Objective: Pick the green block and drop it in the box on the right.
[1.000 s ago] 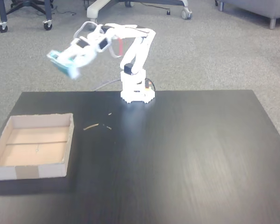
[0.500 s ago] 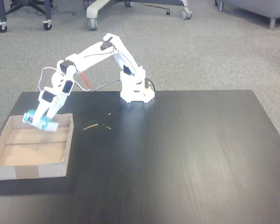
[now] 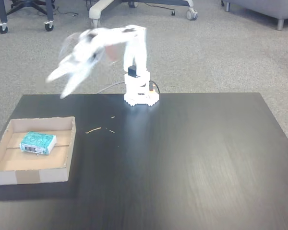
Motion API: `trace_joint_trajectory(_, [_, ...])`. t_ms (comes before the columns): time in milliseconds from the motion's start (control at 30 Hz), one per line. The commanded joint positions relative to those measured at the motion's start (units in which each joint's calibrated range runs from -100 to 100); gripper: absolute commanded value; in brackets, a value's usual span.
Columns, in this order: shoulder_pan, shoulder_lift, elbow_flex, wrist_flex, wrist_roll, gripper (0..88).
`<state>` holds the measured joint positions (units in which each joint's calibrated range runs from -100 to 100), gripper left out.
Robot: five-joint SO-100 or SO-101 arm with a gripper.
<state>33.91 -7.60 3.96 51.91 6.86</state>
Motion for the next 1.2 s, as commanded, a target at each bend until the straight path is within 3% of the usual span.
trace_joint_trajectory(0, [-13.9,-39.4,18.8,7.9,-2.4,33.4])
trace_joint_trajectory(100, [-24.9,-68.5,41.5,9.4,-6.5,19.8])
trace_joint_trajectory(200, [-26.7,-90.3,66.8,8.9,-4.5,7.8])
trace_joint_trajectory(300, [-25.3,-90.5,83.4,0.7,-3.2,0.1])
trace_joint_trajectory(367, [-25.6,-90.5,94.0,-9.5,-3.0,0.1])
trace_joint_trajectory(567, [-30.3,-90.5,96.0,-9.0,-5.1,0.1])
trace_joint_trajectory(633, [-32.6,-90.5,96.0,-4.3,-4.2,0.1])
trace_joint_trajectory(867, [-33.0,-90.5,96.0,-4.2,-4.7,0.1])
trace_joint_trajectory(1000, [-36.9,-90.5,96.0,-4.2,-2.2,0.1])
trace_joint_trajectory(1167, [-38.8,-90.5,96.0,-6.0,-5.9,0.1])
